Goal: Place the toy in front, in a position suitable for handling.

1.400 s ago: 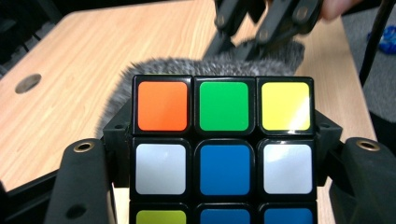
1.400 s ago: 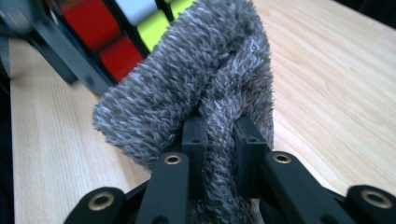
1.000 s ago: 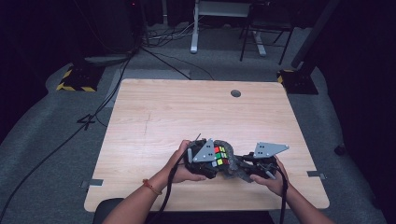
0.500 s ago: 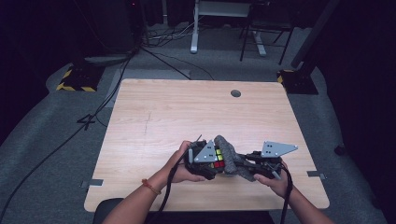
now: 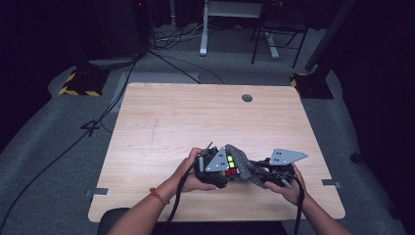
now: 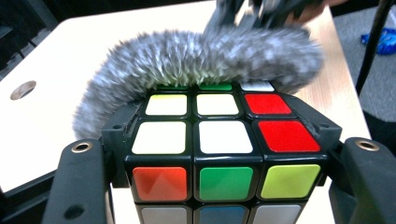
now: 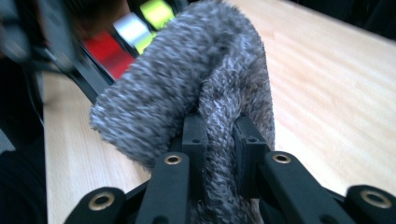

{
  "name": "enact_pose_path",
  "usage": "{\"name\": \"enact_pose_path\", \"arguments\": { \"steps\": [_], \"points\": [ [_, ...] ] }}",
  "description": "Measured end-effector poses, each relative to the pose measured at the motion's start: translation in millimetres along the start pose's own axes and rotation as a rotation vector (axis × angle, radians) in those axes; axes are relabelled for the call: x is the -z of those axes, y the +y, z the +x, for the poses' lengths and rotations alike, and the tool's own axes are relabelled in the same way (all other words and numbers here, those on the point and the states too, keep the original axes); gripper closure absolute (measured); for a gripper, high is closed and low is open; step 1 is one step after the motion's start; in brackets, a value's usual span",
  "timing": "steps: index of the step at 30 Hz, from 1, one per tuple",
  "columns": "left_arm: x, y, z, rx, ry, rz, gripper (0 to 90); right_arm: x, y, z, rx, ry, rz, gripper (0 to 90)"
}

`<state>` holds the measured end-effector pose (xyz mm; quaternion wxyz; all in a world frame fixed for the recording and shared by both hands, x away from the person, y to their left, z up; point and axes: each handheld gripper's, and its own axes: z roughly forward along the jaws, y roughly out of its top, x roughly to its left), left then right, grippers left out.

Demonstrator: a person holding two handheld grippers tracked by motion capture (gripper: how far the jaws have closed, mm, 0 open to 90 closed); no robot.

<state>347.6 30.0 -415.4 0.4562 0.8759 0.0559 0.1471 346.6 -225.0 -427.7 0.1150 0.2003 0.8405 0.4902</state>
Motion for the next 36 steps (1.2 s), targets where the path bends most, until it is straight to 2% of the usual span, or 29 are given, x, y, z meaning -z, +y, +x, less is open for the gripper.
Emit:
{"name": "enact_pose_path", "arguments": {
  "steps": [1,5,8,10,12,15,19,24,27,29,31,34,36],
  "points": [
    [1.2,0.6,-0.6,0.003,-0.001,-0.006,33.1,-2.1,-0.9,-0.6,0.001,0.000,0.018,78.2],
    [3.5,2.0,-1.6,-0.002,-0.014,-0.030,33.1,-6.5,-1.6,0.6,-0.001,0.027,0.033,78.1],
    [2.5,0.7,-0.8,0.011,-0.042,-0.042,32.9,-8.4,-2.8,2.0,-0.016,0.089,0.009,78.1],
    [2.9,-0.5,-0.3,0.020,-0.043,-0.050,32.8,-8.7,-3.5,3.0,-0.020,0.104,-0.004,78.2],
    [3.0,-0.8,-0.2,0.012,-0.037,-0.046,32.7,-6.4,-3.6,2.0,-0.036,0.112,-0.030,78.3],
    [1.3,-1.6,-0.1,0.008,-0.030,-0.023,32.4,-2.4,-2.0,1.4,-0.047,0.121,-0.066,78.3],
    [-5.4,-0.7,-4.7,-0.023,0.002,0.037,32.6,2.2,3.1,4.3,-0.020,0.110,-0.087,78.3],
    [-9.6,-0.6,-4.0,-0.020,-0.006,0.070,33.1,4.7,6.9,8.8,0.014,0.092,-0.093,78.2],
    [-8.4,-0.1,-3.0,-0.013,-0.001,0.062,33.2,3.9,5.9,7.5,0.030,0.069,-0.071,78.1],
    [-5.4,0.3,-1.9,-0.001,-0.004,0.041,33.2,1.8,2.6,3.7,0.011,0.056,-0.053,78.1],
    [-0.1,1.9,-0.1,0.007,-0.002,0.013,33.2,-2.4,-1.7,0.2,0.011,0.037,-0.012,78.1],
    [6.2,3.5,1.7,0.018,0.001,-0.025,33.2,-12.2,-10.1,-4.9,-0.016,0.043,0.051,78.1],
    [8.3,3.5,1.9,0.020,-0.001,-0.038,33.2,-16.6,-13.3,-6.6,-0.039,0.068,0.062,78.1]
  ]
}}
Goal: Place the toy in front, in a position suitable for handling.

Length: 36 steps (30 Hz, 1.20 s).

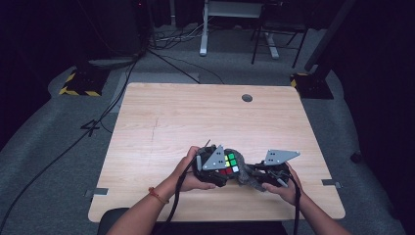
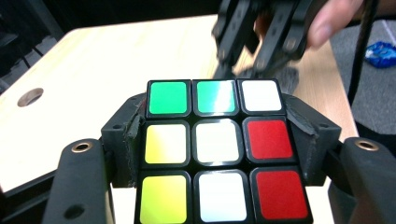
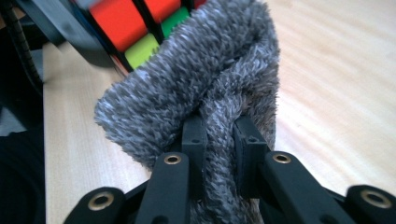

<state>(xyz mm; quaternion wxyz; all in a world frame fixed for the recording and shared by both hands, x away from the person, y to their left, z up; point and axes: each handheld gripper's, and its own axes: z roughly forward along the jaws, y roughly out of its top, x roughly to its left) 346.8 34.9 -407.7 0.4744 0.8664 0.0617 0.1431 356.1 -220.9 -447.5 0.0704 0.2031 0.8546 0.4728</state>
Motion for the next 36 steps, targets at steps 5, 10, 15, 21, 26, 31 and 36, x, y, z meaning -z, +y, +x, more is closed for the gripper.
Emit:
{"name": "enact_pose_path", "arguments": {
  "steps": [5,10,15,21,26,31,36],
  "points": [
    [1.5,0.1,0.3,0.009,-0.005,-0.028,33.2,0.7,0.8,-1.5,-0.026,0.037,-0.027,77.9],
    [-5.9,-1.5,-2.6,-0.027,0.004,0.040,33.0,11.6,8.7,6.2,0.002,0.049,-0.114,78.3],
    [-10.1,-1.3,-3.7,-0.027,0.002,0.062,33.2,22.9,18.5,17.1,0.052,0.018,-0.153,78.2],
    [-8.2,0.3,-4.7,-0.031,0.005,0.043,33.3,22.4,17.0,13.4,0.050,-0.005,-0.135,77.9],
    [-0.4,2.9,-2.5,-0.025,0.010,-0.002,33.3,6.2,2.7,-0.9,0.029,-0.040,-0.032,77.9],
    [3.7,3.9,-2.5,-0.022,0.005,-0.028,33.3,-3.6,-1.8,-2.3,0.021,-0.015,0.011,77.9],
    [6.4,5.3,-3.4,-0.018,0.002,-0.057,33.3,-9.6,-5.2,-2.6,0.011,0.010,0.043,77.9]
  ]
}}
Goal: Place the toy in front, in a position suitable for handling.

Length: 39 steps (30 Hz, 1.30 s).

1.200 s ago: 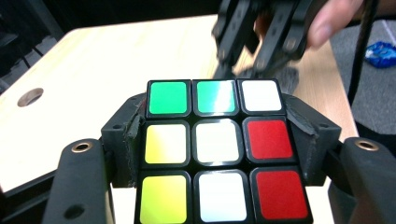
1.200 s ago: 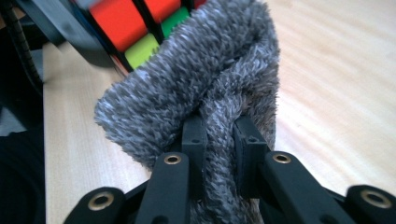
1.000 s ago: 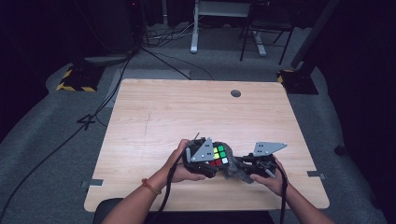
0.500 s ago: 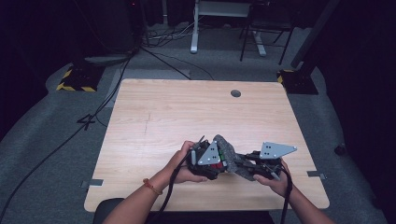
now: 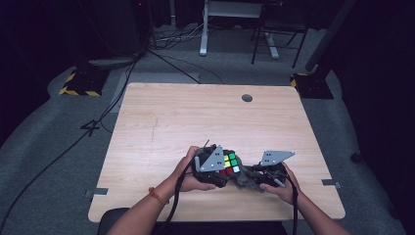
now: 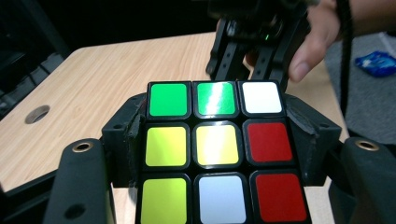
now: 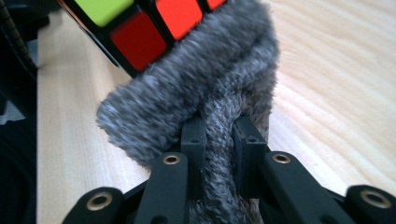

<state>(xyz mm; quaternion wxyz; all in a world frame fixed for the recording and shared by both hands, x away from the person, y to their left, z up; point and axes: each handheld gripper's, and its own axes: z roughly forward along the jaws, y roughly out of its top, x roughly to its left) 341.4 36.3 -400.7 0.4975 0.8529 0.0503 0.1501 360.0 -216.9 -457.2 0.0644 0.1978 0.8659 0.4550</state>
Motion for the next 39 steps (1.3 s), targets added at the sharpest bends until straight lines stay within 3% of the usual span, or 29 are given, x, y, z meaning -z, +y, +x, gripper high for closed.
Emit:
{"name": "enact_pose_path", "arguments": {
  "steps": [4,12,29,34,36,39],
  "points": [
    [-1.8,-1.6,0.7,0.001,-0.011,0.005,33.2,0.4,2.3,4.0,0.002,0.053,-0.029,77.9],
    [-1.7,-6.3,3.9,0.010,-0.018,0.013,32.9,17.2,4.6,1.6,-0.030,0.084,-0.144,78.1],
    [-3.3,-12.1,7.5,0.034,-0.057,0.036,32.9,40.2,12.3,3.3,0.007,0.083,-0.240,78.8],
    [-7.7,-13.4,6.9,0.027,-0.062,0.064,32.8,42.0,12.7,4.1,0.006,0.085,-0.252,78.9],
    [-12.1,-15.1,5.8,0.022,-0.069,0.097,32.8,42.0,12.9,4.6,0.006,0.090,-0.260,78.9],
    [-20.2,-15.3,-0.2,-0.026,-0.046,0.153,33.2,40.7,14.0,6.7,0.015,0.099,-0.262,79.0]
  ]
}}
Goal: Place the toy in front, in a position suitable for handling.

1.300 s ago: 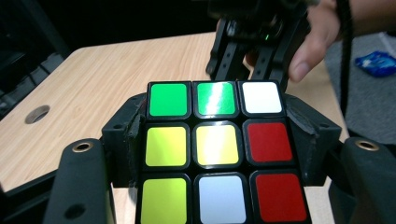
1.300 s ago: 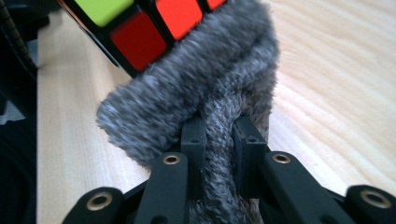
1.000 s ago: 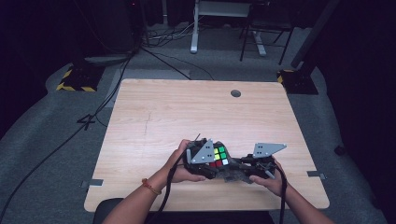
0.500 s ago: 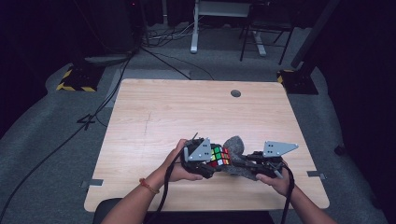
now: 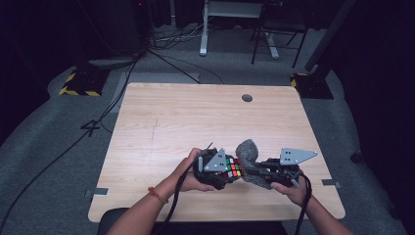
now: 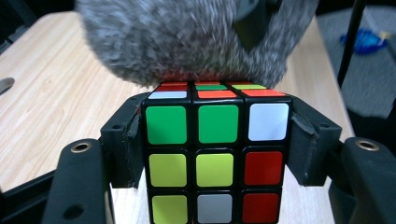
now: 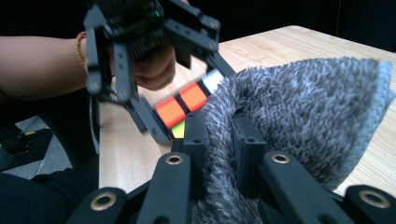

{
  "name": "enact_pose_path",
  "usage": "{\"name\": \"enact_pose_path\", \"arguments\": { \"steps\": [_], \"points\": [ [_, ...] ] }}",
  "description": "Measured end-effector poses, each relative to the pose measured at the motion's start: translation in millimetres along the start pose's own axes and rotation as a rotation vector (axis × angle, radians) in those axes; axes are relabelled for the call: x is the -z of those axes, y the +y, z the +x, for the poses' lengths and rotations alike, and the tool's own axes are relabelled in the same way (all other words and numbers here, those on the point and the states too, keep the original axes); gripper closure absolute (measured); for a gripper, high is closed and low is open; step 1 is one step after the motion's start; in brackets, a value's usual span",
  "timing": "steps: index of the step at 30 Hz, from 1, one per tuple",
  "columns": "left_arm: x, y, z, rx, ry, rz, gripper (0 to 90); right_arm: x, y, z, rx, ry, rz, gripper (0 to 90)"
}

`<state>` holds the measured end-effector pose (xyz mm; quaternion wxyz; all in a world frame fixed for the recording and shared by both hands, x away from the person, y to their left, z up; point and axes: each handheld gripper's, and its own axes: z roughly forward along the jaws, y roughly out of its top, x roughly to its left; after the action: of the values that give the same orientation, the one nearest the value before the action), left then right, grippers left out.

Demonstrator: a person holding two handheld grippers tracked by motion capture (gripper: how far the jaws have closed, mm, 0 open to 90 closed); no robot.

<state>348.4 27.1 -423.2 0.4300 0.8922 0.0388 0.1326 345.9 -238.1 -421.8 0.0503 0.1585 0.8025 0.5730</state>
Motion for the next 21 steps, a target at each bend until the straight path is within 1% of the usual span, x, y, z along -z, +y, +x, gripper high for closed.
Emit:
{"name": "enact_pose_path", "arguments": {
  "steps": [1,2,5,6,7,8,10,12,13,15,17,18,21],
  "points": [
    [-2.0,1.3,-1.5,-0.004,0.017,0.011,33.2,-1.0,0.1,0.9,0.005,-0.003,0.009,79.0],
    [-1.9,2.3,-0.7,-0.006,0.024,0.012,33.4,-1.9,0.2,1.4,0.014,-0.015,0.022,78.9],
    [1.0,1.7,3.1,0.020,0.027,-0.008,33.5,-0.3,-0.4,-1.8,0.010,-0.046,0.030,78.9],
    [3.5,1.2,4.5,0.021,0.037,-0.020,33.5,0.9,-0.6,-3.5,0.006,-0.057,0.036,78.9],
    [5.1,1.2,5.1,0.027,0.034,-0.029,33.5,1.8,-1.6,-5.8,0.001,-0.070,0.051,78.9],
    [7.3,1.5,5.8,0.033,0.029,-0.041,33.5,1.9,-2.6,-7.3,-0.008,-0.073,0.059,78.9],
    [12.8,2.9,6.3,0.029,0.040,-0.072,33.5,0.4,-6.8,-11.8,-0.025,-0.069,0.092,78.9],
    [17.6,3.7,7.3,0.037,0.037,-0.102,33.5,-3.0,-10.7,-14.7,-0.028,-0.069,0.130,78.8],
    [19.7,3.9,7.3,0.041,0.035,-0.119,33.5,-4.0,-11.9,-15.6,-0.039,-0.058,0.133,78.7],
    [22.0,3.6,6.7,0.043,0.031,-0.135,33.5,-5.2,-12.7,-16.0,-0.055,-0.020,0.119,78.6],
    [21.2,2.6,6.0,0.032,0.025,-0.131,33.4,-4.5,-10.4,-14.2,-0.054,0.013,0.087,78.6],
    [20.9,1.8,6.2,0.035,0.015,-0.137,33.3,-3.7,-8.8,-12.7,-0.056,0.033,0.072,78.6],
    [22.7,0.7,7.8,0.042,-0.004,-0.154,33.2,-0.9,-7.2,-10.5,-0.049,0.052,0.048,78.6]
  ]
}}
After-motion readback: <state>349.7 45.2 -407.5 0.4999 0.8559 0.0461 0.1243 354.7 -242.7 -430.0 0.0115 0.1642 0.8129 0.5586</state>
